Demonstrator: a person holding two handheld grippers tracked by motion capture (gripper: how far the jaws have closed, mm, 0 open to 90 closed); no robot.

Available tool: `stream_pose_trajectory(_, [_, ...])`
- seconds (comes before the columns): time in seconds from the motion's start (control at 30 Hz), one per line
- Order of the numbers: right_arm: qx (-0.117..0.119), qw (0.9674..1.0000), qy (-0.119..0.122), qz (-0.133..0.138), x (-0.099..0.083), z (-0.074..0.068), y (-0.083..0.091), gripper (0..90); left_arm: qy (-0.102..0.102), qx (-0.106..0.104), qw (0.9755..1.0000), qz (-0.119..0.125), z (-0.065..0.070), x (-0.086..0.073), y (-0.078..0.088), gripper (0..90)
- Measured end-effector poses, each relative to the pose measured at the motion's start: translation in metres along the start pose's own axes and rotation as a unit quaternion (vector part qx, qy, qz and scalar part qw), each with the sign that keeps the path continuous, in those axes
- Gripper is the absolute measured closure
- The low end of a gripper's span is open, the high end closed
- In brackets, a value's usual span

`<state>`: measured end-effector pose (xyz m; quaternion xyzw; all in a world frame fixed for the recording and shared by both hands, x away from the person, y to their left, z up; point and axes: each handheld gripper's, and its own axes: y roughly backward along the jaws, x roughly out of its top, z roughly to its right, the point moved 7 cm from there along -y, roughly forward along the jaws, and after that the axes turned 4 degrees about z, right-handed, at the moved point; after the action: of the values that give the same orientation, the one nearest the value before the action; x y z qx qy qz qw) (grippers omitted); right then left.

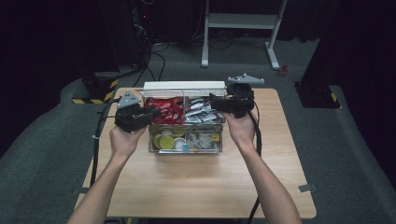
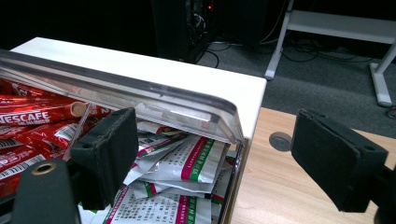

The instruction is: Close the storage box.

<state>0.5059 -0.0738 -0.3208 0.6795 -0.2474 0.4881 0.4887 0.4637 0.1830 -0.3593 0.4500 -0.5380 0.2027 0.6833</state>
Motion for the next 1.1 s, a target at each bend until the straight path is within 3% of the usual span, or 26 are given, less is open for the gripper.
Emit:
stream_pose_trajectory(0.2, [0.001, 1.0, 0.001, -0.002, 0.0, -0.001, -0.001, 15.2, 0.002, 0.0, 1.0, -0.005, 0.0, 0.002, -0.009, 72.8])
stream_pose_trajectory(0.33, [0.0, 1.0, 0.001, -0.006, -0.001, -0.002, -0.003, 15.2, -0.009, 0.01, 0.9999, -0.006, 0.001, 0.004, -0.011, 75.1])
stream_pose_trajectory(0.53, [0.001, 0.9999, 0.005, -0.009, 0.0, -0.003, -0.005, 15.2, -0.016, 0.002, 0.9998, -0.01, 0.001, 0.004, -0.011, 80.2])
stream_pose_trajectory(0.83, [0.001, 0.9999, 0.003, -0.013, 0.0, -0.003, -0.005, 15.2, -0.034, -0.009, 0.9994, -0.004, 0.005, 0.007, -0.002, 84.4])
stream_pose_trajectory(1.1, [0.0, 0.9999, 0.006, -0.015, 0.001, -0.003, -0.005, 15.2, -0.036, -0.015, 0.9992, 0.005, 0.007, 0.009, 0.011, 84.7])
